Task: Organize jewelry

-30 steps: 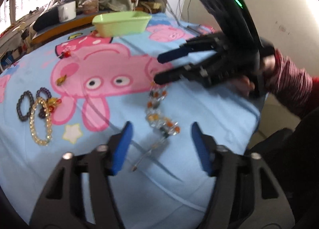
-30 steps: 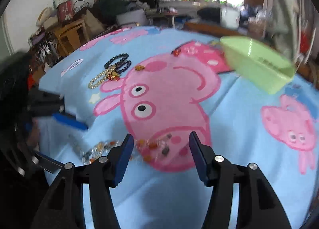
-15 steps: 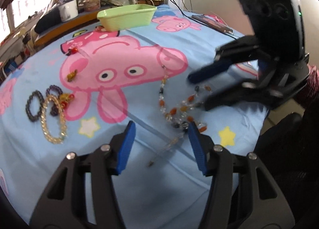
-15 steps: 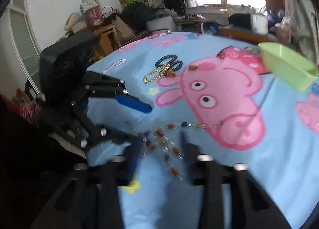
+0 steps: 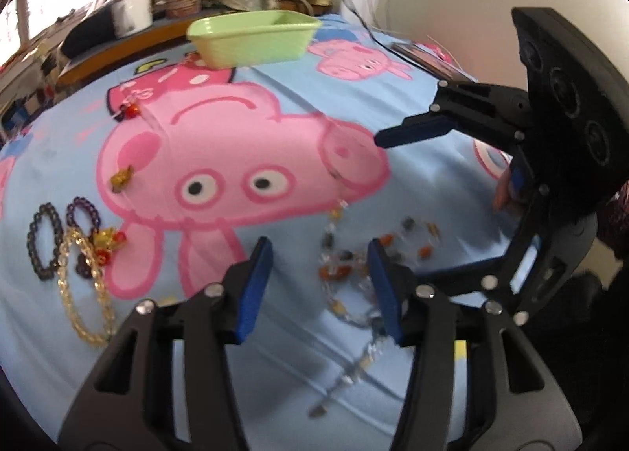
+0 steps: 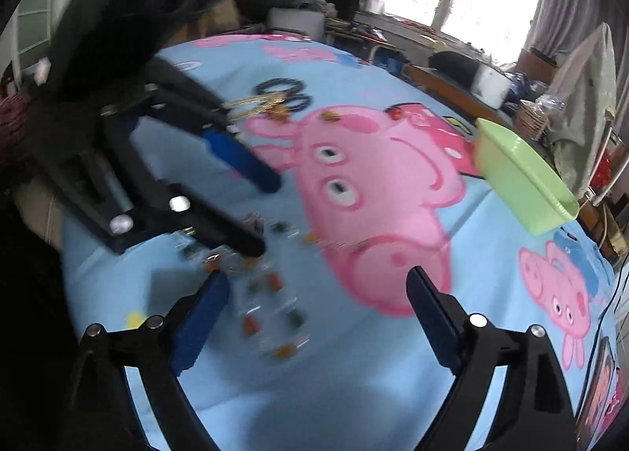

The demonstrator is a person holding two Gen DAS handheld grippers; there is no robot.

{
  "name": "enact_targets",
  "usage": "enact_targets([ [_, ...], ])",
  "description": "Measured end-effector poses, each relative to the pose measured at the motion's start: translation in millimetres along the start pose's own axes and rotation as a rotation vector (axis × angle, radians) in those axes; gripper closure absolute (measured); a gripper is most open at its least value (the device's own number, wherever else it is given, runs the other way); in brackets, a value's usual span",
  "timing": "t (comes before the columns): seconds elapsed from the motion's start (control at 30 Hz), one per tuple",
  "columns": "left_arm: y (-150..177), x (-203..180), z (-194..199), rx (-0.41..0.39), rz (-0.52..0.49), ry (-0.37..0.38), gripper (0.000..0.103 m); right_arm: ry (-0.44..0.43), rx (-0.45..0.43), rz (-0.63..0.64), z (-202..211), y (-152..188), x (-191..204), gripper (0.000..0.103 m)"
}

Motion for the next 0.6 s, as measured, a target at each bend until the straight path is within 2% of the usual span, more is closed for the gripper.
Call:
enact_targets([
  [0.07,-2,8,3,-0.021,0.054,-0.010,0.057,-0.016,0.010,-0.015,-7,-5,-7,0.039],
  [0.13,-1,11,12,-0.048,0.083,0.016,0.057,-0.029,0.013,-0.013,-10,-7,-9,0.039],
  [0.17,1,9,18,-0.060,0.079,0.044,0.054,-0.031,0.010,-0.006,-11,-7,-9,0.039],
  [0.2,3,8,21,-0.065,0.067,0.061,0.045,-0.029,0.005,0.004,-10,-8,-9,0.039],
  [0.23,5,5,24,-0.071,0.049,0.065,0.041,-0.026,0.001,0.011,-10,-8,-8,0.039],
  [0.3,10,-2,28,-0.071,0.003,0.064,0.040,-0.009,-0.005,0.013,-11,-9,-9,0.040],
  [0.37,13,-8,25,-0.045,-0.031,0.067,0.040,0.055,0.008,-0.024,-16,-12,-18,0.040],
  [0.47,13,-10,16,-0.008,-0.041,0.026,0.039,0.106,0.024,-0.099,-21,-15,-35,0.040],
  [0.6,8,-8,6,0.007,-0.050,-0.023,0.039,0.011,-0.017,-0.070,-7,-15,-32,0.040],
])
Point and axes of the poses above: each gripper's, at about its wrist camera, not at the fingertips, and z roughly against the way its jaws point, x to its left, y to its underside, the point moved 2 cm from there along -z, roughly the way its jaws point, and after that the axes turned 10 degrees about y, right-handed, at the moved point
